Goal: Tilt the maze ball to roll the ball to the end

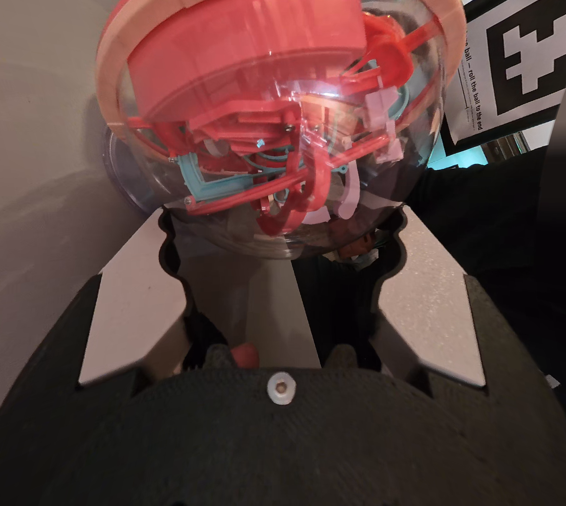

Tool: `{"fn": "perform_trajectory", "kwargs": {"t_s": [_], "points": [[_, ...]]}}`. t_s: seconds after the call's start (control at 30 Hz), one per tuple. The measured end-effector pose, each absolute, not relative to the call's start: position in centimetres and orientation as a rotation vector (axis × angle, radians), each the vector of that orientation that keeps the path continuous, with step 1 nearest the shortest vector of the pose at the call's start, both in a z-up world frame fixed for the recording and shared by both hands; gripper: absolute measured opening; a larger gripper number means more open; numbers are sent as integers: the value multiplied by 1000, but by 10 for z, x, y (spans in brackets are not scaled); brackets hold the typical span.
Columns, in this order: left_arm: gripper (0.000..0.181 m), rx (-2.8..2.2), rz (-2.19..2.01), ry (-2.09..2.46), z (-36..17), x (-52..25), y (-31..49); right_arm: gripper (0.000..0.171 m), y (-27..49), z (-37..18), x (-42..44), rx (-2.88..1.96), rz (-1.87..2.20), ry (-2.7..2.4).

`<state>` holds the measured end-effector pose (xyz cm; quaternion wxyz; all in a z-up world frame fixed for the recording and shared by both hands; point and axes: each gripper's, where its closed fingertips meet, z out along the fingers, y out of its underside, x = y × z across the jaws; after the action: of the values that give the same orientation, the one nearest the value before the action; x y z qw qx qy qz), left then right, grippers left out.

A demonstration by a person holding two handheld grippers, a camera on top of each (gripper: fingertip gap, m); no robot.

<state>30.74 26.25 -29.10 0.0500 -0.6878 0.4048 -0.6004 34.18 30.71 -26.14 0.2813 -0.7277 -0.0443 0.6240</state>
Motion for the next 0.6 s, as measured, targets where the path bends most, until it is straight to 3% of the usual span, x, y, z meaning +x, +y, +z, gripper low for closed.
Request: {"fn": "perform_trajectory", "kwargs": {"t_s": [0.6], "points": [[137,-2049,-1781,1237,-288,309,268,147,305,-260,344,-1844,1647,-111]]}}
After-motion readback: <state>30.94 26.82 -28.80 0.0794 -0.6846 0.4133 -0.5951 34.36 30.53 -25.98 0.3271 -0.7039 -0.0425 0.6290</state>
